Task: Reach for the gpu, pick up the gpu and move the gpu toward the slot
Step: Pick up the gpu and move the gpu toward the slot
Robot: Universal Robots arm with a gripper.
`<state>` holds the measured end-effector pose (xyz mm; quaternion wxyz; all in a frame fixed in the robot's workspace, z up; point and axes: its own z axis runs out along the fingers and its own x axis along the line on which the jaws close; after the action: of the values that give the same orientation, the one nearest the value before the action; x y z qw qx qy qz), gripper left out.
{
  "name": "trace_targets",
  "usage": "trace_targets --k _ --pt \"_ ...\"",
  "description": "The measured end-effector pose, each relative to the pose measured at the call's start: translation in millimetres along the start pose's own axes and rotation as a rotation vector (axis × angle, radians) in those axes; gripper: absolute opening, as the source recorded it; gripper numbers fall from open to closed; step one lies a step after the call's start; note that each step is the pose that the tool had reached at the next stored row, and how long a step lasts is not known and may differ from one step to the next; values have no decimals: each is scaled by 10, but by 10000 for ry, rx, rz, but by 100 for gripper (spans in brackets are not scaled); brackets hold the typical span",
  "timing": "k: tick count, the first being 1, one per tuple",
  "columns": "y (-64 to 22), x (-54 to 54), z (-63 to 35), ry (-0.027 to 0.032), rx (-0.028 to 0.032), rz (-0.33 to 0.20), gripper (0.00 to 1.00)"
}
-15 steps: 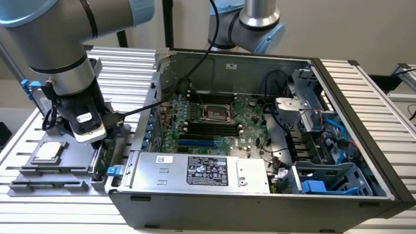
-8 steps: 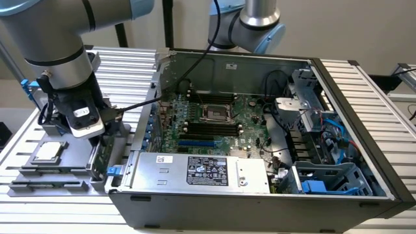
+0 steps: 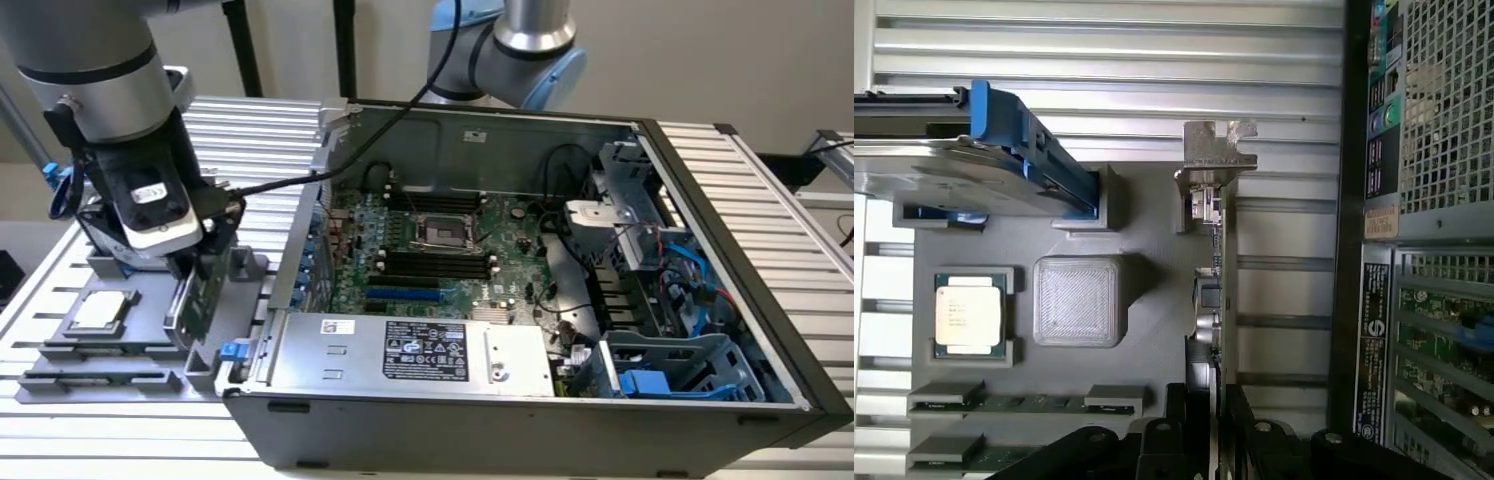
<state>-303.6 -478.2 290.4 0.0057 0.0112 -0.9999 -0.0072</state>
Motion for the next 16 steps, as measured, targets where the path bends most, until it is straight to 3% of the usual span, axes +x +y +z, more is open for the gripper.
trace_targets --k 8,16 --pt "5 -36 -362 34 -2 1 26" --pt "6 -195 -728 65 -3 1 26"
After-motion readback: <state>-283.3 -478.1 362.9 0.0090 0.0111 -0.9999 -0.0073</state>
